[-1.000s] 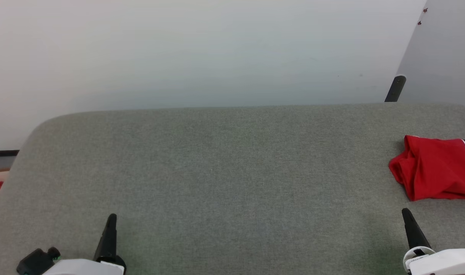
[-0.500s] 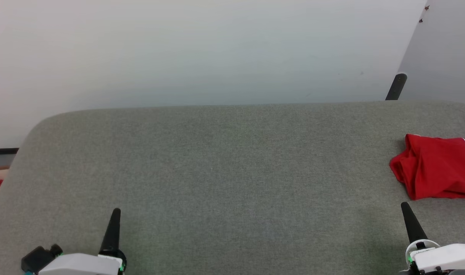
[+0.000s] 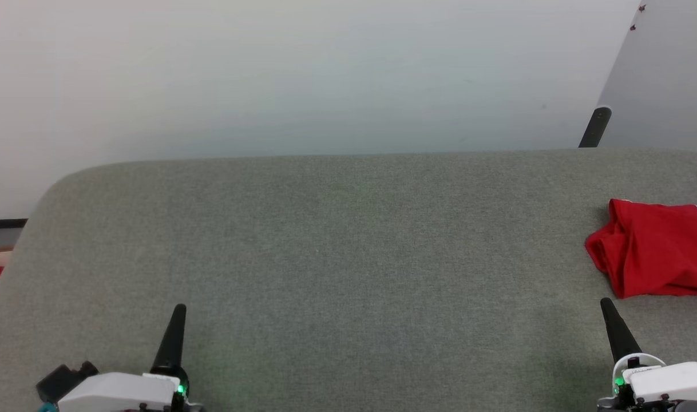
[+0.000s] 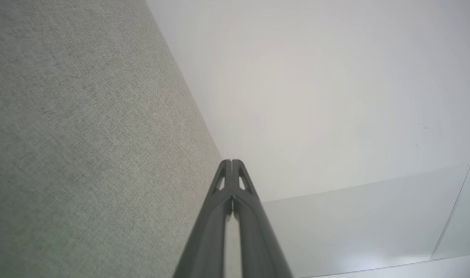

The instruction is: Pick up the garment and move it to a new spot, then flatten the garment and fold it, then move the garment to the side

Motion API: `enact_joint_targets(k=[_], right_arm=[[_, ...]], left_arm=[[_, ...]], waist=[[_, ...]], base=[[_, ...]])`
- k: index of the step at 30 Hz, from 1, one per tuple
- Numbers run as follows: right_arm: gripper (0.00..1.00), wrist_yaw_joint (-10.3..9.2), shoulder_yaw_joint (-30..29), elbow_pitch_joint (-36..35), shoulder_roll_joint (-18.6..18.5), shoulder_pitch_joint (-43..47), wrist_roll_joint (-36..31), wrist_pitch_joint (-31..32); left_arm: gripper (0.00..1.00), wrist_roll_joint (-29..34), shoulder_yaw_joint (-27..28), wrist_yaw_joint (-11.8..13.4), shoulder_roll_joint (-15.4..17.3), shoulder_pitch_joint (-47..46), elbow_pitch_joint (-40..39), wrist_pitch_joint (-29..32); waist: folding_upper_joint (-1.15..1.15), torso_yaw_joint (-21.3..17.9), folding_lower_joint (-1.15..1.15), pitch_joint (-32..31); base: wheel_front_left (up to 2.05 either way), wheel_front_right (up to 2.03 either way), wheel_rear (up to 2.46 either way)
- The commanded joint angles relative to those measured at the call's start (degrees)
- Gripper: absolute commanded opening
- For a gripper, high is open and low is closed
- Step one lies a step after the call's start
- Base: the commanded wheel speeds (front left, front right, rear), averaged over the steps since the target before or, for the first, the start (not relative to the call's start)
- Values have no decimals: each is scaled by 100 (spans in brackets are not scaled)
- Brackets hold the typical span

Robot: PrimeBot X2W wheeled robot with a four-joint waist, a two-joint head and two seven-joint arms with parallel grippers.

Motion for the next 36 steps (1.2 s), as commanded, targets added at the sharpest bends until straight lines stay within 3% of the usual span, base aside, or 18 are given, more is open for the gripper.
enact_joint_targets(k=[1, 36], right_arm=[[0, -4, -30, -45, 19, -136, 148, 26], [0, -5, -166, -52, 188, -285, 1568, 328]], left_arm=[[0, -144, 30, -13, -8, -103, -25, 34], [0, -1424, 110, -17, -215, -328, 56, 430]], waist=[[0, 1, 0, 5], [0, 11, 0, 106]], base=[[0, 0, 0], [0, 0, 0]])
